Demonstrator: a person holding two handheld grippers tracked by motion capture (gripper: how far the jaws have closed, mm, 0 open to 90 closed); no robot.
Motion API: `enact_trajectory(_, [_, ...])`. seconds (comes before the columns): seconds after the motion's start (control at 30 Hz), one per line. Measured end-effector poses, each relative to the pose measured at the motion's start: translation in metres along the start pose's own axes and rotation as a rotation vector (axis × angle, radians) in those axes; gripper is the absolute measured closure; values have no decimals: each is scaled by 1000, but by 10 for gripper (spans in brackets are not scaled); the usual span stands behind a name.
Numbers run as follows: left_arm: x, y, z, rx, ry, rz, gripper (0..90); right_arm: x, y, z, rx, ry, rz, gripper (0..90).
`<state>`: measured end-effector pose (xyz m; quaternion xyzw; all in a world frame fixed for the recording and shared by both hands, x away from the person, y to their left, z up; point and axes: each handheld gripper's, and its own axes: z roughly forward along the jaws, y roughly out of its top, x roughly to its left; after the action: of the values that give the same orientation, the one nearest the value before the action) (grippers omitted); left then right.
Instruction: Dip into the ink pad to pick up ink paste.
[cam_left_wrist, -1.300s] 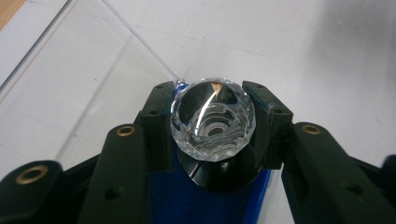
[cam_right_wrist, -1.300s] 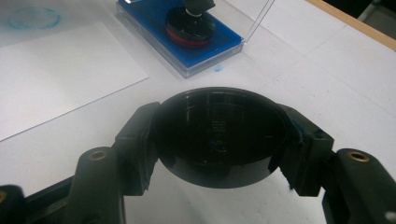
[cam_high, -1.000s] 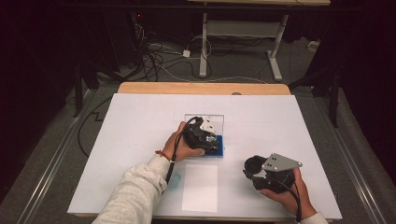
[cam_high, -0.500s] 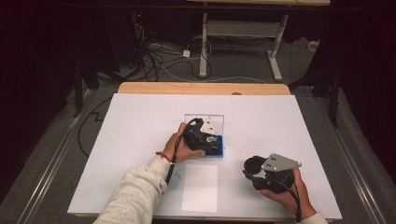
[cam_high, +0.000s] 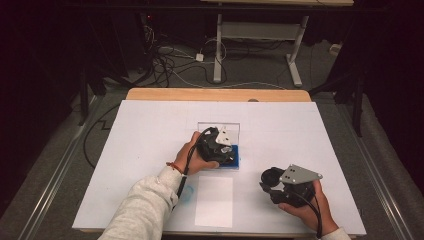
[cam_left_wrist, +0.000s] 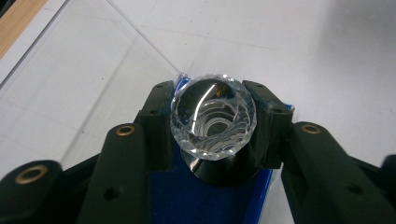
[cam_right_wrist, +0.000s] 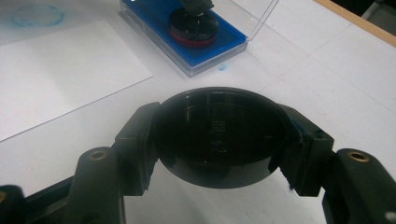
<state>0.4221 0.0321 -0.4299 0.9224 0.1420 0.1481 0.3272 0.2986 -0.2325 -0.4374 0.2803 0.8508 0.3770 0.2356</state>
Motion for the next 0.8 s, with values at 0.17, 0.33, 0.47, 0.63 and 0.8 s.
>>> enact_trajectory(0.17, [-1, 0, 0, 2, 7, 3, 553, 0, 0, 0, -5, -2, 1, 380])
enact_trajectory(0.33, [-4, 1, 1, 7, 28, 16, 553, 1, 1, -1, -6, 0, -2, 380])
enact_trajectory(0.47, [-2, 1, 0, 12, 18, 11, 553, 1, 0, 0, -4, 4, -7, 380])
enact_trajectory(0.63, [6, -1, -2, 0, -17, -36, 553, 1, 0, -1, -5, 4, 4, 380])
enact_trajectory(0.8, [14, -4, -13, -52, -23, -75, 553, -1, 0, -1, -10, -3, 7, 380])
